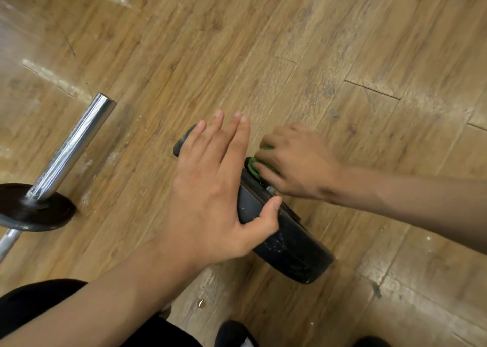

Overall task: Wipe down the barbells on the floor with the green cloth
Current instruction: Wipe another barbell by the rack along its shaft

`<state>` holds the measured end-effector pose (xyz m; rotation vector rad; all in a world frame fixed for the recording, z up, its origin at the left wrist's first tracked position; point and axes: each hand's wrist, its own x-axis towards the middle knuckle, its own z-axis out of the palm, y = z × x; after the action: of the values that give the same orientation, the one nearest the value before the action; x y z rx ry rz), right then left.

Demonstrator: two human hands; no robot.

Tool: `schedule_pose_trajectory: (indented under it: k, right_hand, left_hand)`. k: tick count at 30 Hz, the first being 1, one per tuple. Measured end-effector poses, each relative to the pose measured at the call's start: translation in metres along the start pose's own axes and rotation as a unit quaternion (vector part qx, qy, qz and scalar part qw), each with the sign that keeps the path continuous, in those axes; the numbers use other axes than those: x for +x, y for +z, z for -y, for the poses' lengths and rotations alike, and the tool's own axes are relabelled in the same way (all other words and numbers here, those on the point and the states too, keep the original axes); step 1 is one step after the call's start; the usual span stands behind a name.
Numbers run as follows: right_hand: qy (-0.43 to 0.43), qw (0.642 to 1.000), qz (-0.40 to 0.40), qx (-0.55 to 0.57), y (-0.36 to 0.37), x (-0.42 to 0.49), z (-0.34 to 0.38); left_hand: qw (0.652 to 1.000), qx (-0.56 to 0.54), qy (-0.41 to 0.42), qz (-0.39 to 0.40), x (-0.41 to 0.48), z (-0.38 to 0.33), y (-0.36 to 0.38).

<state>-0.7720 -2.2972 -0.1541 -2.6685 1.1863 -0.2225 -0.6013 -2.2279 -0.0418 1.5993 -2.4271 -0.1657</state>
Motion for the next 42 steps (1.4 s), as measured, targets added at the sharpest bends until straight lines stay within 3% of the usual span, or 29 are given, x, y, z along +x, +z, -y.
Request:
schedule_pose_trajectory:
  k: [2,5,9,11,14,17,19,21,24,30,32,35,37,40,42]
  right_hand:
    - [-0.057,0.996,-0.064,-0.01,0.011,-0.038,-0.001]
    - [-0.118,0.991,-0.035,-0.051,0.008,-0.046,-0.016]
    - [-0.02,0.996,0.066,-0.057,-0.006,0.011,0.006]
    - [-0.038,0.998,0.032,-0.033,-0.005,0.015,0.007]
    - [-0.133,0.988,-0.081,-0.001,0.016,-0.028,-0.016]
    - [-0.197,0.976,-0.088,-0.026,0.028,-0.072,-0.04]
    - [-0.186,0.978,-0.087,-0.045,0.026,-0.07,-0.039]
    - [-0.121,0.989,-0.08,-0.04,0.018,-0.052,-0.023]
    - [-0.038,0.999,-0.012,-0.01,0.006,-0.019,0.001]
    - [-0.062,0.977,0.204,-0.007,-0.018,-0.004,-0.013]
    - [-0.05,0.985,0.167,0.016,-0.015,-0.019,-0.011]
    - [-0.048,0.999,-0.006,-0.009,0.003,-0.077,-0.006]
    - [-0.086,0.993,-0.075,-0.031,0.014,-0.12,-0.007]
    - [-0.131,0.99,-0.058,-0.017,0.014,-0.131,-0.017]
    - [-0.078,0.997,-0.011,-0.024,0.001,-0.102,-0.01]
  left_hand:
    - [1.0,0.009,0.001,0.009,-0.002,0.0,-0.001]
    - [1.0,0.012,-0.002,0.006,-0.005,-0.008,-0.002]
    - [1.0,0.018,0.002,0.02,-0.002,-0.017,-0.002]
    - [0.998,0.021,0.018,0.055,-0.003,-0.018,-0.007]
    - [0.994,0.008,0.033,0.108,-0.005,0.003,-0.017]
    - [0.993,-0.025,-0.038,0.111,-0.001,0.023,-0.018]
    - [0.993,-0.056,-0.05,0.094,0.0,0.021,-0.012]
    - [0.994,-0.066,-0.039,0.078,0.002,0.013,-0.006]
    - [0.995,-0.052,-0.031,0.079,0.002,0.005,-0.005]
    - [0.993,0.007,0.061,0.102,-0.008,-0.017,-0.006]
    - [0.987,0.015,0.115,0.115,-0.012,-0.026,-0.007]
    - [0.98,0.03,0.152,0.128,-0.021,-0.04,-0.006]
    - [0.981,0.02,0.158,0.11,-0.029,-0.049,-0.002]
    - [0.986,0.009,0.136,0.093,-0.031,-0.055,0.001]
    - [0.989,0.008,0.113,0.093,-0.028,-0.052,0.002]
